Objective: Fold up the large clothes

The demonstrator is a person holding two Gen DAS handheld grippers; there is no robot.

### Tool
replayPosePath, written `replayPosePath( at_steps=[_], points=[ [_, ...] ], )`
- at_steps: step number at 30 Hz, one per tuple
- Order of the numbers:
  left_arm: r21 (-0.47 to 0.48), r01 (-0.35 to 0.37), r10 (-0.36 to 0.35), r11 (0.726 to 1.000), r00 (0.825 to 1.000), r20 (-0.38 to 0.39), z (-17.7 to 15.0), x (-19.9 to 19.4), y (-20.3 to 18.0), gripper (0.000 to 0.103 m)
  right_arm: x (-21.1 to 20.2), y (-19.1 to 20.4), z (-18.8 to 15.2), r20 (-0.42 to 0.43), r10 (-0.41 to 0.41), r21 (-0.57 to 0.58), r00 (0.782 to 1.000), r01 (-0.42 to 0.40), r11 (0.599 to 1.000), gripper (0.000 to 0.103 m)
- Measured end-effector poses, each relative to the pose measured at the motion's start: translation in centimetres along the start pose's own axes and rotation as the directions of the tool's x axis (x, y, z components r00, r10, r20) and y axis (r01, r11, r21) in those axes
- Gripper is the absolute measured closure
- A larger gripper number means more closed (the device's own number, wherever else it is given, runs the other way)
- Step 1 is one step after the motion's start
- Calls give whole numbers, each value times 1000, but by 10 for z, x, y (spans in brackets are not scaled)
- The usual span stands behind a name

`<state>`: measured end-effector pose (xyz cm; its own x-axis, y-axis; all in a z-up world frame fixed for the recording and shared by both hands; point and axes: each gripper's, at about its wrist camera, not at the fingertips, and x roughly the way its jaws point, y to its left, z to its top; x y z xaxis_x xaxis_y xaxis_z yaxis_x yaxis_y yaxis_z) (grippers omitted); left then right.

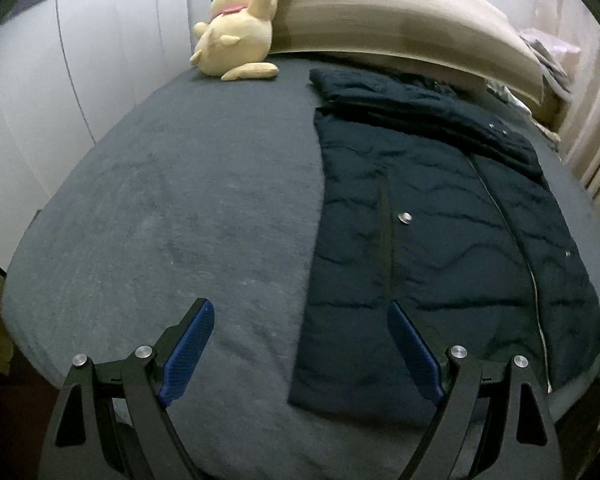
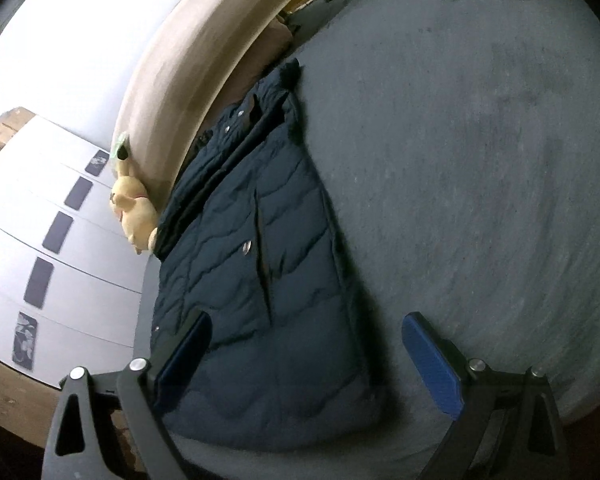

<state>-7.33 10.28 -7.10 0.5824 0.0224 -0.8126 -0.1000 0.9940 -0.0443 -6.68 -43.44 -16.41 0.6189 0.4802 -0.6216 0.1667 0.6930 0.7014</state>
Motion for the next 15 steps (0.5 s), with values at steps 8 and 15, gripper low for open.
replayPosePath(
  at_steps=[8,15],
  points=[
    [16,10,-10,1000,1000,-21,-2,6,-16,15,-3,-8,-7,-3,27,11,1000,-27,1000,5],
    [-42,54,-56,998,997,-58,-8,16,-11,15,-1,-3,-11,-31,57,4,998,-57,998,7]
  ],
)
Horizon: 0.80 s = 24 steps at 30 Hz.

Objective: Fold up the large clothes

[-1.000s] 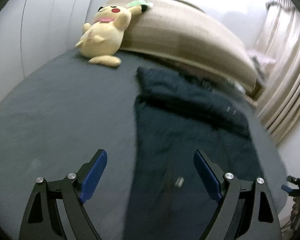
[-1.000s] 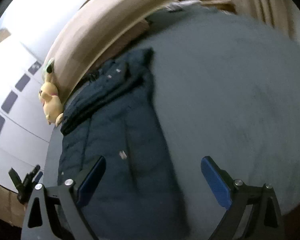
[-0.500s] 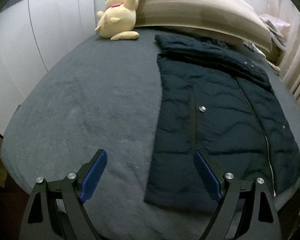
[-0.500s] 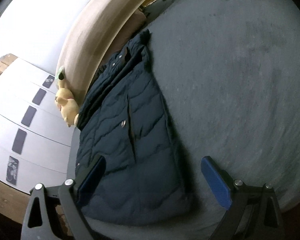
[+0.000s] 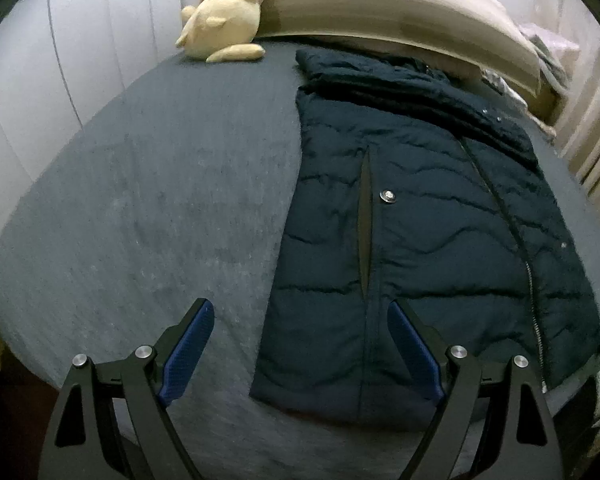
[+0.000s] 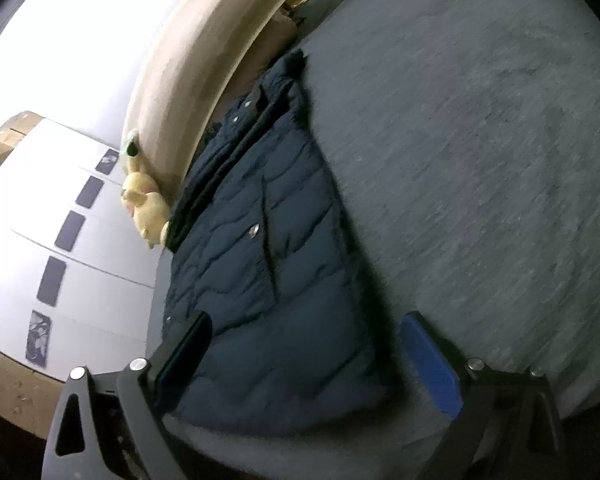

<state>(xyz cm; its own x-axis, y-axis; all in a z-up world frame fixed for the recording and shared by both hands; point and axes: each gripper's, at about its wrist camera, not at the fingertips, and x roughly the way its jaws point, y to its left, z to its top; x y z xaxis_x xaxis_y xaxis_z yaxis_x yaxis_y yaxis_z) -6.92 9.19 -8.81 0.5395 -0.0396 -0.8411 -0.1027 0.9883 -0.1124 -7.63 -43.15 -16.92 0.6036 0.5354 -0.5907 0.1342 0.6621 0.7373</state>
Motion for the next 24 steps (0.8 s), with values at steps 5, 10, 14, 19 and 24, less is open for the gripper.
replayPosePath(
  at_steps=[5,10,14,19,24],
  points=[
    [-73,97,-100,993,994,-47,-5,9,11,15,2,-1,-5,-14,-25,-4,1000,25,1000,19],
    [-77,138,-143,987,988,-63,-13,13,10,15,8,-3,-6,-42,-54,-4,998,54,999,44],
    [-100,162,-169,982,984,-63,-17,11,15,15,9,-4,-6,-56,-66,-10,996,66,998,63],
    [-150,181,-187,972,982,-28,-13,6,26,15,10,-7,-8,-62,-63,-3,996,63,998,63],
    [-133,173,-184,976,979,-82,-17,24,21,15,13,-10,-6,-75,-59,9,995,60,998,62]
  ],
)
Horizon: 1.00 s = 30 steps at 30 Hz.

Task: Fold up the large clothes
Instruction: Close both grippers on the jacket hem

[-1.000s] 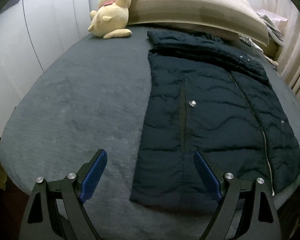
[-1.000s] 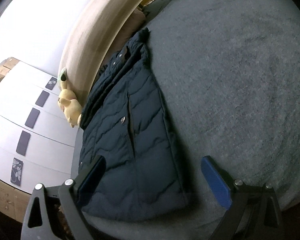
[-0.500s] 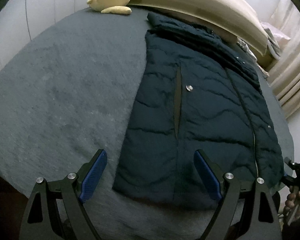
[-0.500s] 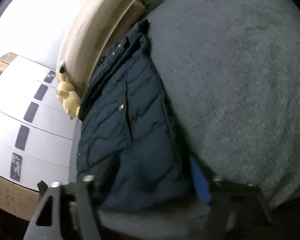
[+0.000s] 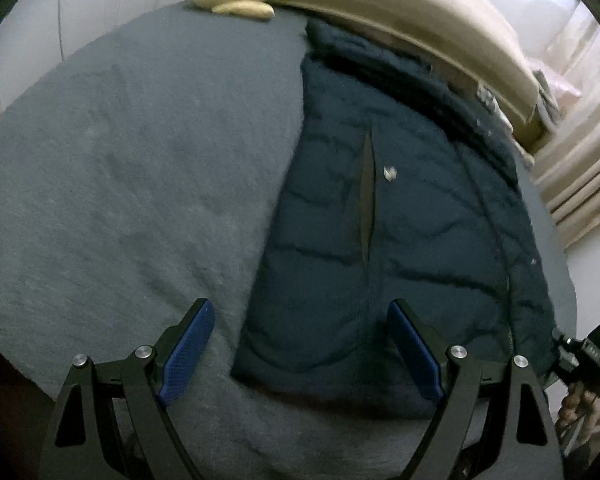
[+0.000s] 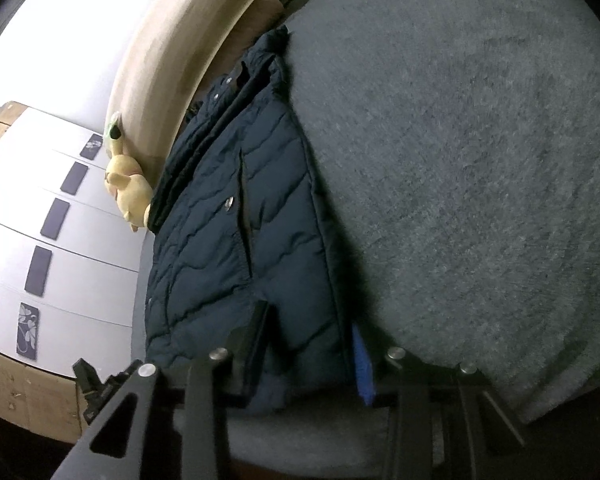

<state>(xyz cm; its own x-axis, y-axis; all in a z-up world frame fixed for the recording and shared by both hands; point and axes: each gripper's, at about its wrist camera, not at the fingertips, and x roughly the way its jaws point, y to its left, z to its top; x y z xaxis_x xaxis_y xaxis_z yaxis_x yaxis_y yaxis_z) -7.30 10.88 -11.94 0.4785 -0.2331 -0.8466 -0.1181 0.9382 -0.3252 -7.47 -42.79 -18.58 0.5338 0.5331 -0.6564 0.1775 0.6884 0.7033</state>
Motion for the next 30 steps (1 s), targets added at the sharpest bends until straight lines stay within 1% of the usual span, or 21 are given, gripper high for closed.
replayPosePath(
  at_steps=[1,2,3,4,5,6,8,9,15,18,22,23,24,26,27,28,29,30],
  points=[
    [16,-9,9,1000,1000,4,-2,1,-3,18,-1,0,0,0,4,2,1000,-4,1000,62],
    [35,-19,19,999,1000,6,-4,2,-6,33,-1,0,0,-1,8,1,1000,-8,1000,63],
    [50,-15,15,999,1000,-2,-4,3,-8,49,0,-1,0,-8,11,-1,1000,-11,1000,64],
    [57,-7,7,998,1000,-11,-4,4,-10,66,1,-1,1,-17,11,-3,1000,-11,1000,70],
    [56,-12,13,998,1000,-15,-3,4,-11,75,2,-2,3,-28,10,-8,1000,-11,1000,81],
    [51,-2,3,999,1000,-23,-2,4,-10,82,3,0,3,-39,11,-18,999,-11,1000,82],
    [36,25,-24,999,999,-27,-1,2,-8,87,2,8,2,-44,-12,-58,999,10,998,85],
    [33,35,-34,999,999,-20,-1,0,-7,88,2,10,2,-46,-11,-63,999,9,998,85],
    [49,49,-50,998,999,21,-7,-23,-7,90,-11,16,-1,-44,-26,-101,999,21,995,87],
    [61,53,-54,997,998,24,-14,-33,-6,90,-18,18,-5,-53,-44,-124,998,37,992,87],
    [83,57,-58,995,998,10,-29,-38,-5,90,-26,8,-11,-60,-42,-94,997,36,995,86],
    [84,58,-59,995,998,12,-28,-36,-4,90,-26,8,-10,-65,-36,-93,997,30,995,85],
    [83,59,-61,995,998,14,-27,-35,-3,88,-26,6,-10,-65,-24,-91,998,18,996,83],
    [72,59,-60,996,998,9,-22,-31,-1,84,-26,2,-5,-54,-7,-51,999,4,999,82],
    [61,58,-59,996,998,22,-19,-31,0,76,-27,0,-2,-47,-4,-46,999,2,999,81],
    [58,60,-62,996,997,37,-16,-30,0,59,-28,0,0,-32,-8,-47,999,6,999,77],
    [60,52,-55,997,997,51,-15,-30,-1,49,-28,0,1,-17,-11,-45,1000,10,999,62],
    [62,43,-47,997,997,63,-15,-31,-1,37,-27,-2,3,-12,-14,-38,1000,14,999,47]
  ],
)
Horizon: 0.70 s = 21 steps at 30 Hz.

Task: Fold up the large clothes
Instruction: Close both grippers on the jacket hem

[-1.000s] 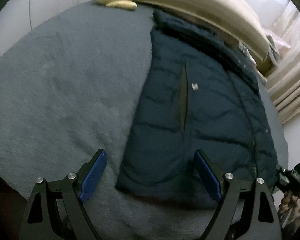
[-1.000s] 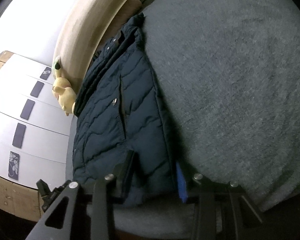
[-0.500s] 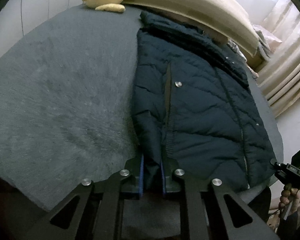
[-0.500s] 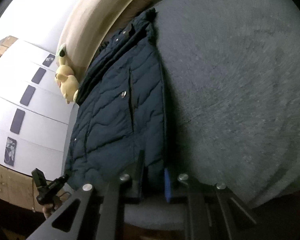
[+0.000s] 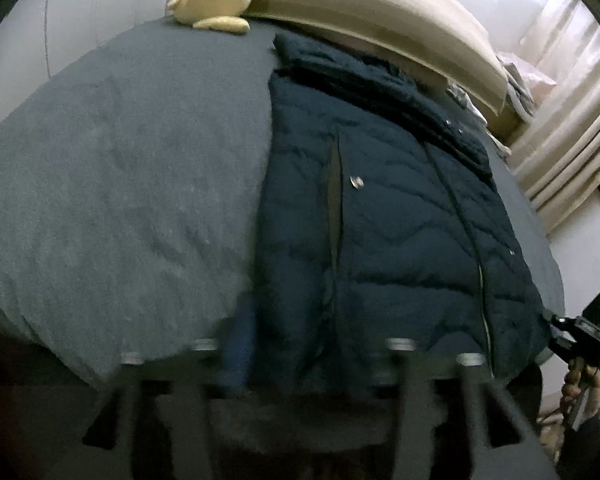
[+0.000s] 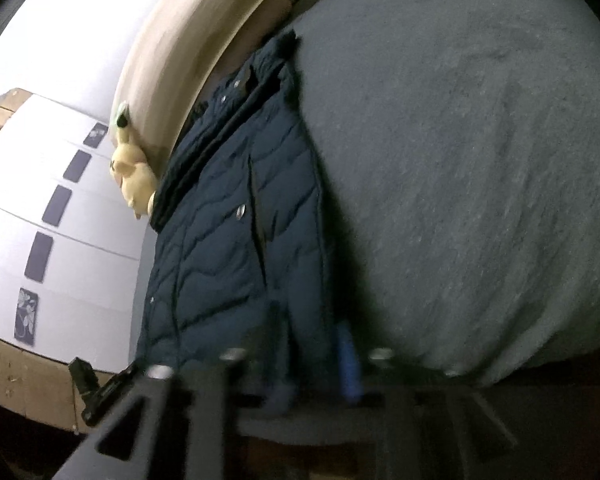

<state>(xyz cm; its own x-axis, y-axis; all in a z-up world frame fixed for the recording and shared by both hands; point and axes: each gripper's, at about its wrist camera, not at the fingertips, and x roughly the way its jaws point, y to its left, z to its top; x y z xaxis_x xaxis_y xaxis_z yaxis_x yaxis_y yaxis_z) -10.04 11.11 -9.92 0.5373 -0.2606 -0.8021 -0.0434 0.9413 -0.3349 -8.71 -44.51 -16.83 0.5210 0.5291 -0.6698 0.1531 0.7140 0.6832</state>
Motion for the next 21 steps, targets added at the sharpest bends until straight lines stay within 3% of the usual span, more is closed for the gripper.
replayPosePath(
  at_steps=[1,3,4,5,6,7,11,21],
  points=[
    [9,-3,3,1000,1000,11,0,2,-1,35,0,-2,0,6,-5,8,1000,5,1000,28],
    [15,1,-1,1000,1000,-18,-1,11,-5,35,4,-2,1,6,18,17,1000,-18,1000,28],
    [18,-13,13,1000,999,-42,-2,18,-7,51,9,1,0,-16,41,8,999,-41,999,39],
    [26,-26,27,999,998,-52,-3,21,-6,70,15,7,-2,-34,45,-5,998,-45,999,65],
    [35,-46,48,998,997,-62,-4,25,-6,83,21,9,-4,-62,16,-16,998,-17,1000,77],
    [24,-33,34,999,998,-59,-3,25,-4,89,26,8,-7,-77,11,-10,997,-11,1000,82],
    [-2,-8,7,1000,999,-43,-2,11,0,93,22,17,-12,-76,13,-43,997,-16,999,90],
    [25,17,-16,1000,999,-41,-20,-15,2,93,6,13,-26,-82,34,-26,996,-37,999,90]
  ],
)
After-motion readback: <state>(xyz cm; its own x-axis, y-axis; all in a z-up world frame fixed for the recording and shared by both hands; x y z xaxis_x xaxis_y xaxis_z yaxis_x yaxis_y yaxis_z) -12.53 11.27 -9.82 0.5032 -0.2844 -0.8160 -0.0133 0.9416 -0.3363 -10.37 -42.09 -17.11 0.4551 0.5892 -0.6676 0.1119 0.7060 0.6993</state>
